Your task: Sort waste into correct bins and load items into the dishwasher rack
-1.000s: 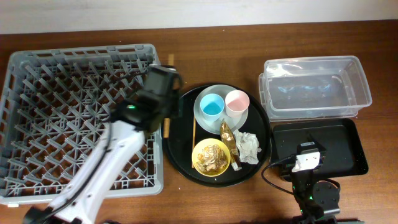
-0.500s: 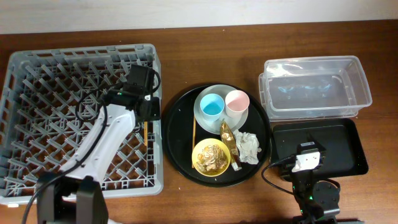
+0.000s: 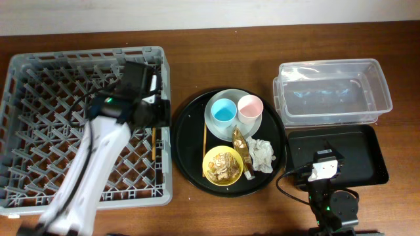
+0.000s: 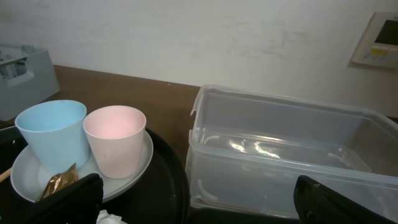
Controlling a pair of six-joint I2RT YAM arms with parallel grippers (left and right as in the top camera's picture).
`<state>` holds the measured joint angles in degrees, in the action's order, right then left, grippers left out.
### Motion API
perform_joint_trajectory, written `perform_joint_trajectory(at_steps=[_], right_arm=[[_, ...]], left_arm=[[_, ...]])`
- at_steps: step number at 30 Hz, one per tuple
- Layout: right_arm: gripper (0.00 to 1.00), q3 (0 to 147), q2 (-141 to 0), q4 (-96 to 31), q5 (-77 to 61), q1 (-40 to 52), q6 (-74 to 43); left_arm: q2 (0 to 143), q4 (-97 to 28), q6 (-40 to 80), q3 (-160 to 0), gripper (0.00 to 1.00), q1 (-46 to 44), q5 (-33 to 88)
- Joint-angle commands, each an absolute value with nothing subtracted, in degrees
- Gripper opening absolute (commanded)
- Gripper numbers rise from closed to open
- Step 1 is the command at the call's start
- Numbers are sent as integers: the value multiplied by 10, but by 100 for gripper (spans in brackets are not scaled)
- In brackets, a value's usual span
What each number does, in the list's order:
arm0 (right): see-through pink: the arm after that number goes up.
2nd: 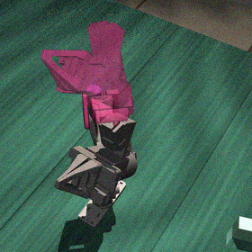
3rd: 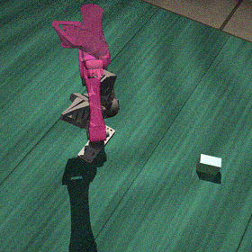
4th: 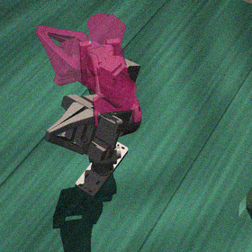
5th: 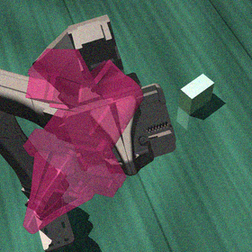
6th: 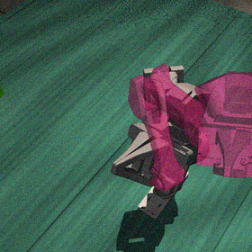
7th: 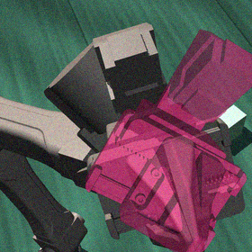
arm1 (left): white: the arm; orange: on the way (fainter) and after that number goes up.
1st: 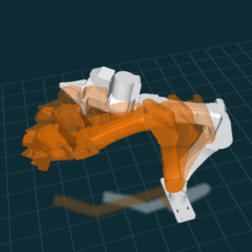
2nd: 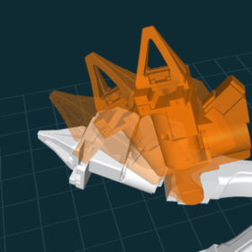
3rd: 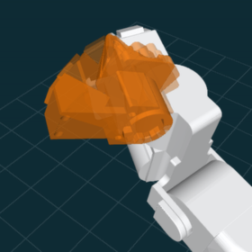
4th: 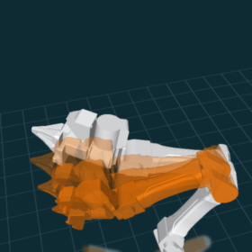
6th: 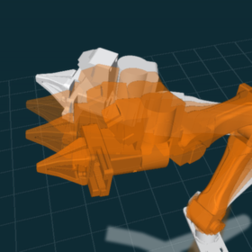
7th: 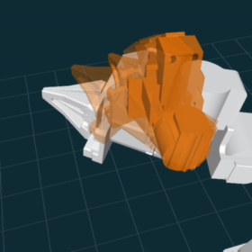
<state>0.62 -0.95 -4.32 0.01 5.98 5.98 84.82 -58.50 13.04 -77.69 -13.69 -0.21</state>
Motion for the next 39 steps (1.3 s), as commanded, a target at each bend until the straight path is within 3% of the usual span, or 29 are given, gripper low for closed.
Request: perform_joint_trajectory(at_steps=[1, 8, 11, 15, 19, 21, 23, 25, 26, 27, 28, 29, 39], right_arm=[[99, 4, -7, -48, 7, 56, 54], [99, 4, -7, -27, 3, 56, 51], [99, 10, -7, 62, -58, 56, -15], [99, 76, -7, 4, -75, 56, -91], [99, 267, -78, -183, -76, 56, -91], [99, 432, -214, -340, -77, 56, -86], [99, 651, -404, -575, -89, 56, -63], [98, 806, -542, -709, -166, 56, -63], [90, 860, -615, -785, -182, 56, -63], [49, 854, -649, -804, -183, 56, -65], [31, 842, -674, -813, -182, 57, -65], [30, 825, -694, -814, -181, 64, -64], [56, 585, -755, -594, -90, 171, -158]], left_arm=[[766, -633, 128, -790, 99, -138, 34], [686, -702, 128, -790, 99, -138, 35], [682, -729, 128, -790, 99, -138, 35], [683, -738, 128, -790, 99, -138, 35], [683, -738, 128, -790, 99, -138, 35], [683, -738, 128, -790, 99, -138, 35], [683, -739, 128, -790, 99, -138, 35], [683, -738, 128, -790, 99, -138, 35], [683, -738, 128, -790, 99, -138, 35], [683, -738, 128, -790, 99, -138, 35], [683, -738, 128, -790, 99, -138, 35], [683, -738, 128, -790, 99, -138, 35], [683, -738, 128, -790, 99, -138, 35]])
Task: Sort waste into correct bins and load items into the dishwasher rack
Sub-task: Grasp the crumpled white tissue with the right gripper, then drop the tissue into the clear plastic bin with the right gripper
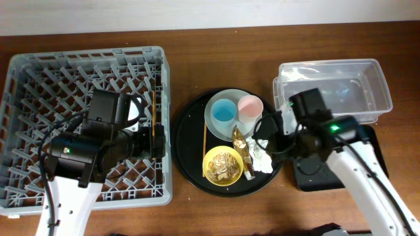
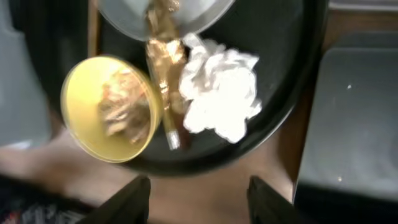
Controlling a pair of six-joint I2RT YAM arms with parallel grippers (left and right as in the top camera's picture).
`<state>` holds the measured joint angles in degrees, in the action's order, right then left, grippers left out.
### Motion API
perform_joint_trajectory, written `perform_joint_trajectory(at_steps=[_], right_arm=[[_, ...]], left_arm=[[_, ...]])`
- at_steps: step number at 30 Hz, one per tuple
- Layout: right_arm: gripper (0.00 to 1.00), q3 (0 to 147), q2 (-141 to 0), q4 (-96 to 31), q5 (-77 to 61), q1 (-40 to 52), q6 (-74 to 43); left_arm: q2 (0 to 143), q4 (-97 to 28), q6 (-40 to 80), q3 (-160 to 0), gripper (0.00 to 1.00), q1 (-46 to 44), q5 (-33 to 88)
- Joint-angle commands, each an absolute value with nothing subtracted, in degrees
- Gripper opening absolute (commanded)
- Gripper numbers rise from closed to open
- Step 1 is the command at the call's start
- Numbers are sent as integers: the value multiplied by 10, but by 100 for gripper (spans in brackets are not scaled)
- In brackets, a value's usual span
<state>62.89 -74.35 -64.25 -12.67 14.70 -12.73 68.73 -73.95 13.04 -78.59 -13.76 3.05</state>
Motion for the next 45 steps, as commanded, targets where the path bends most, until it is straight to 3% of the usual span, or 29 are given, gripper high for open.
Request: perform_joint_trajectory(at_steps=[1, 11, 12, 13, 14, 17, 21, 24, 28, 29, 30, 31, 32, 33, 34, 36, 40, 43, 45], right_arm=[[57, 560, -765, -556, -74, 184, -158], [59, 524, -986, -410, -45, 200, -172], [39, 524, -991, -409, -44, 200, -172], [9, 526, -987, -412, -45, 200, -172], [4, 540, -974, -432, -45, 199, -169], [4, 639, -911, -533, -38, 198, -150], [4, 773, -843, -592, 89, 163, -170], [4, 779, -849, -539, 130, 61, -195], [4, 778, -934, -460, 76, -58, -200], [8, 778, -961, -447, 62, -76, -200], [21, 778, -981, -437, 49, -87, -198], [59, 778, -996, -423, 32, -98, -179], [77, 778, -997, -415, 20, -103, -164], [95, 784, -992, -414, 19, -110, -158], [99, 799, -981, -432, 17, -113, -152], [99, 857, -952, -522, 7, -112, -152], [74, 949, -859, -794, -123, -60, -59], [65, 881, -779, -840, -125, 58, -99], [53, 798, -754, -808, -124, 137, -150]], left_arm=[[683, -738, 128, -790, 100, -138, 35], [683, -738, 128, -790, 99, -138, 35], [683, -738, 128, -790, 99, -138, 35], [683, -738, 128, -790, 99, -138, 35], [683, -738, 128, -790, 99, -138, 35], [683, -738, 128, -790, 99, -138, 35], [683, -738, 128, -790, 99, -138, 35], [683, -738, 128, -790, 99, -138, 35], [683, -738, 128, -790, 99, -138, 35], [683, -738, 128, -790, 99, -138, 35], [683, -738, 128, -790, 99, -138, 35], [683, -738, 128, -790, 99, -138, 35], [683, -738, 128, -790, 99, -138, 35], [683, -738, 128, -790, 99, -138, 35], [683, -738, 128, -790, 99, -138, 35], [683, -738, 128, -790, 99, -138, 35], [683, -738, 128, -790, 99, -138, 35], [683, -738, 128, -790, 99, -138, 35], [683, -738, 128, -790, 99, -138, 35]])
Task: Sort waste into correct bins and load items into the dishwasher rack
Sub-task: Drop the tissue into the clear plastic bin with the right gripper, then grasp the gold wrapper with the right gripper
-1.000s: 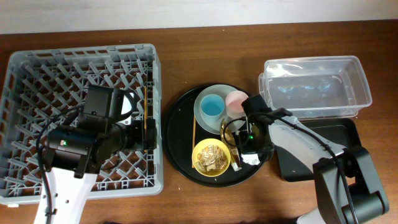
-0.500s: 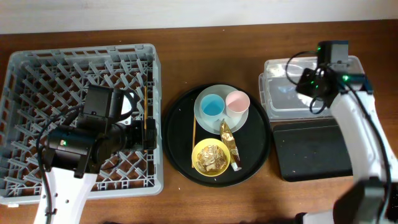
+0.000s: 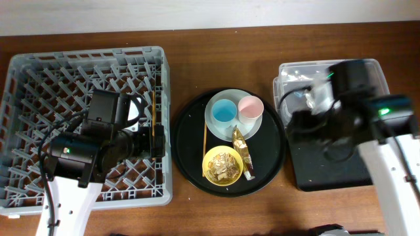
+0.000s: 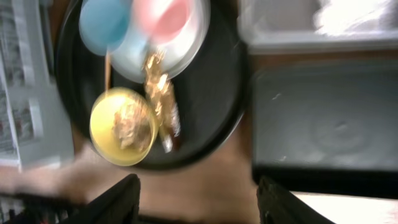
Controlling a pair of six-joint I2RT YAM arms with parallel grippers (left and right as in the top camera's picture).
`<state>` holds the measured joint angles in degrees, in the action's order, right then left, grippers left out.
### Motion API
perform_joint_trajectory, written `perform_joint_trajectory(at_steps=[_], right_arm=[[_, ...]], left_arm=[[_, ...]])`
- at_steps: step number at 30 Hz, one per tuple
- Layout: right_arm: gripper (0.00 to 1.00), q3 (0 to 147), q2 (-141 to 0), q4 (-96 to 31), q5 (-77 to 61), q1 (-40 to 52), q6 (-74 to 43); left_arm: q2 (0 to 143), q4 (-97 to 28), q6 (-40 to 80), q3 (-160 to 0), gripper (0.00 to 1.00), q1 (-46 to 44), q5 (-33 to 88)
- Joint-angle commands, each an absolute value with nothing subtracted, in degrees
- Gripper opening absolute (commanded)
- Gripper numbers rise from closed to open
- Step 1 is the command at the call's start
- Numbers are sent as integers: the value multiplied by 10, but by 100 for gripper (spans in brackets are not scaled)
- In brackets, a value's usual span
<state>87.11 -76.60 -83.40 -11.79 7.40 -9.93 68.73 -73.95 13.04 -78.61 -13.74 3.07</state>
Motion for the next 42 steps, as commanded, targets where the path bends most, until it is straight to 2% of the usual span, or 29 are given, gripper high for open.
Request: perform_joint_trajectory(at_steps=[1, 2, 3, 6, 9, 10, 13, 17, 19, 23, 25, 30, 33, 37, 38, 40, 42], right_arm=[[38, 736, -753, -771, -120, 181, -183], [27, 677, -755, -719, -118, 212, -203], [24, 608, -760, -646, -118, 246, -209], [25, 492, -785, -468, -86, 309, -215], [23, 441, -826, -370, -40, 323, -215], [23, 440, -845, -354, -41, 323, -215], [11, 440, -850, -347, -45, 323, -215], [8, 440, -850, -335, -132, 323, -206], [18, 441, -850, -317, -182, 323, -159], [48, 440, -850, -317, -64, 321, -154], [57, 440, -850, -317, -26, 321, -155], [59, 440, -865, -319, -1, 321, -154], [52, 455, -850, -342, -30, 321, -154], [53, 506, -791, -400, -26, 321, -138], [53, 508, -783, -405, -13, 321, -138], [62, 503, -790, -417, 28, 321, -138], [64, 490, -815, -413, 46, 321, -140]], left_arm=[[683, -738, 128, -790, 99, -138, 35], [683, -738, 128, -790, 99, -138, 35], [683, -738, 128, -790, 99, -138, 35], [683, -738, 128, -790, 99, -138, 35], [684, -738, 128, -790, 99, -138, 35], [684, -738, 128, -790, 99, -138, 35], [685, -738, 128, -790, 99, -138, 34], [686, -739, 128, -790, 99, -138, 35], [686, -739, 128, -790, 99, -138, 35], [686, -738, 128, -790, 100, -138, 35], [686, -739, 128, -790, 100, -138, 35], [686, -739, 128, -790, 99, -138, 35], [686, -739, 128, -790, 99, -138, 35], [686, -739, 128, -790, 99, -138, 35], [685, -738, 128, -790, 100, -138, 35], [685, -738, 128, -790, 99, -138, 35], [686, -739, 128, -790, 99, -138, 35]])
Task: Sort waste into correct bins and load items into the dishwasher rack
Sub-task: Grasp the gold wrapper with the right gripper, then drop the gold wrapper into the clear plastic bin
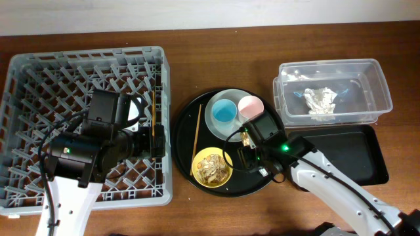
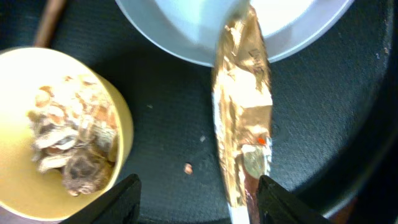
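A gold foil wrapper (image 2: 242,106) lies on the round black tray (image 1: 190,121), its top end on the white plate (image 2: 186,31). My right gripper (image 2: 202,202) hangs open just over it, one finger (image 2: 289,199) past the wrapper's lower end. The yellow bowl (image 1: 211,167) of food scraps sits to the left. Blue cup (image 1: 224,113) and pink cup (image 1: 250,106) stand on the plate. A chopstick (image 1: 195,137) lies slanted on the tray. My left gripper (image 1: 156,139) rests over the grey rack (image 1: 39,65) beside another chopstick (image 1: 153,108).
The clear bin (image 1: 367,72) at the back right holds a crumpled white napkin (image 1: 319,99). In front of it sits a flat black bin (image 1: 341,157). Brown table surrounds everything.
My right gripper has moved from above the bins down to the round tray, open over the gold wrapper. The yellow bowl and the tray's chopstick sit slightly further left. The left arm has not moved.
First my right arm sat at the front edge, the napkin lay on the tray, and my left gripper was at the rack's right side. Then my right gripper was open above the napkin. Later the napkin lay in the clear bin. Now the right gripper is over the wrapper.
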Controlling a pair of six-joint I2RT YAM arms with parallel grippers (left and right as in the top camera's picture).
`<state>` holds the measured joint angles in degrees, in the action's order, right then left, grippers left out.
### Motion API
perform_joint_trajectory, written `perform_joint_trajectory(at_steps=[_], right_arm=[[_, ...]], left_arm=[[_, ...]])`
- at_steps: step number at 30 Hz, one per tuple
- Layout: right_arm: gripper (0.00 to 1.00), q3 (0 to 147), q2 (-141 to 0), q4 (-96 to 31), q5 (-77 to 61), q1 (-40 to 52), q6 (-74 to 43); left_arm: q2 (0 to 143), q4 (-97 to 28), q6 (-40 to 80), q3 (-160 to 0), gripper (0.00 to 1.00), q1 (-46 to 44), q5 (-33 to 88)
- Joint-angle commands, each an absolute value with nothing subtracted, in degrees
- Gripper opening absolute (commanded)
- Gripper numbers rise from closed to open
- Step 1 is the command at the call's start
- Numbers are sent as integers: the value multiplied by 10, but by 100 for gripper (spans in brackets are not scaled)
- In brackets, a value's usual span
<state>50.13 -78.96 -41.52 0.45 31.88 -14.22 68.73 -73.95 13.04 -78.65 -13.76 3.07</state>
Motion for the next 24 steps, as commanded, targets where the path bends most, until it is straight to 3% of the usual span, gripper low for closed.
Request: perform_joint_trajectory(at_steps=[1, 6, 7, 8, 9, 12, 16, 21, 24], right_arm=[[64, 482, -838, -406, 53, 321, -140], [58, 475, -940, -374, 52, 321, -144], [43, 475, -949, -375, 52, 321, -144], [13, 476, -950, -376, 49, 321, -144], [4, 488, -942, -390, 39, 321, -144], [4, 558, -902, -453, 15, 321, -144], [4, 760, -821, -587, 50, 293, -138], [4, 814, -817, -562, 95, 94, -189], [4, 808, -871, -508, 31, -14, -189]], left_arm=[[686, -739, 128, -790, 99, -138, 35], [686, -739, 128, -790, 99, -138, 35], [686, -738, 128, -790, 99, -138, 35], [686, -739, 128, -790, 99, -138, 35], [685, -738, 128, -790, 99, -138, 35], [685, -739, 128, -790, 99, -138, 35], [686, -738, 128, -790, 99, -138, 35], [686, -738, 128, -790, 99, -138, 34], [686, -738, 128, -790, 99, -138, 35]])
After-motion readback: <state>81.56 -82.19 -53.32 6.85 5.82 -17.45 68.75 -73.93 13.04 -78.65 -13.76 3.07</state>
